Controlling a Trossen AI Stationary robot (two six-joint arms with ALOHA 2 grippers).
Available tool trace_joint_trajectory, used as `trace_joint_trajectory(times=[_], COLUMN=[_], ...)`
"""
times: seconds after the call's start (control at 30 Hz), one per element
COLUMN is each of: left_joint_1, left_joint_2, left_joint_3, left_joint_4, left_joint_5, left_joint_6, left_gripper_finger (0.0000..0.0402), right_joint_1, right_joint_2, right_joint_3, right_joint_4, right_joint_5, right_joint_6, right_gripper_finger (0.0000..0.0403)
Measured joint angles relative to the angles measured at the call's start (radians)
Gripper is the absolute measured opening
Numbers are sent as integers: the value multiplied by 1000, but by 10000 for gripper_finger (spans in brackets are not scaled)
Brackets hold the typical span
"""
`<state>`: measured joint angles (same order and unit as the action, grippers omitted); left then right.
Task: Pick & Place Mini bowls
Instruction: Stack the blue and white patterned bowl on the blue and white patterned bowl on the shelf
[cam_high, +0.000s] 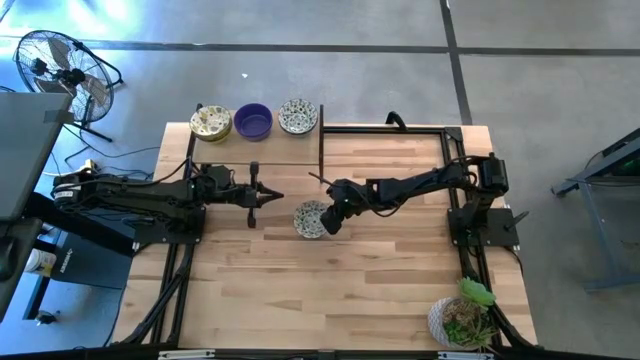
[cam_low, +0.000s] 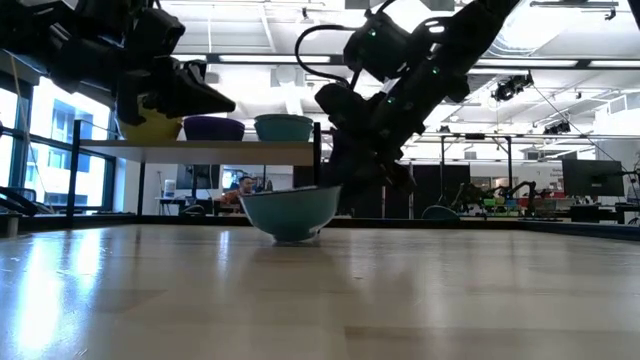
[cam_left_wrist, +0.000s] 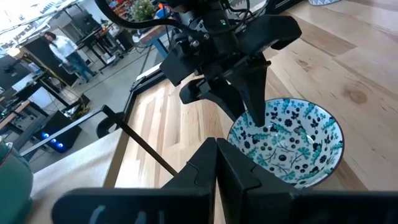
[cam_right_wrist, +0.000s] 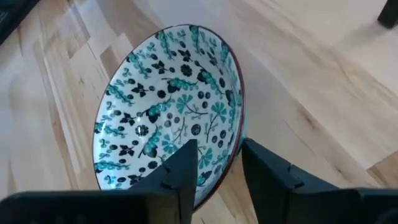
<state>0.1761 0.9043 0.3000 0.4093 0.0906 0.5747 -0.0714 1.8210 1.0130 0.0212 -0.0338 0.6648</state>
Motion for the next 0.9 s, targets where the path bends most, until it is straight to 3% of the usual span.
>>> trace_joint_trajectory(times=[0.2, 0.4, 0.67, 0.77, 0.9], left_joint_1=[0, 0, 0, 0, -1], left_joint_2=[0, 0, 0, 0, 0], left_joint_3=[0, 0, 0, 0, 6], left_joint_4=[-2, -2, -2, -8, -18], left_joint_5=[0, 0, 9, 33, 59], left_joint_6=[0, 1, 4, 4, 4], left_gripper_finger=[1, 1, 1, 1, 1], right_joint_1=[-1, -1, 11, 45, 87], right_joint_2=[0, -12, -154, -210, -267], right_joint_3=[0, 0, 0, -31, -180], right_joint_4=[-13, -37, -135, -123, 84], right_joint_5=[0, 2, 100, 147, 122], right_joint_6=[-38, -67, -190, -312, -388], right_gripper_finger=[117, 150, 199, 192, 139])
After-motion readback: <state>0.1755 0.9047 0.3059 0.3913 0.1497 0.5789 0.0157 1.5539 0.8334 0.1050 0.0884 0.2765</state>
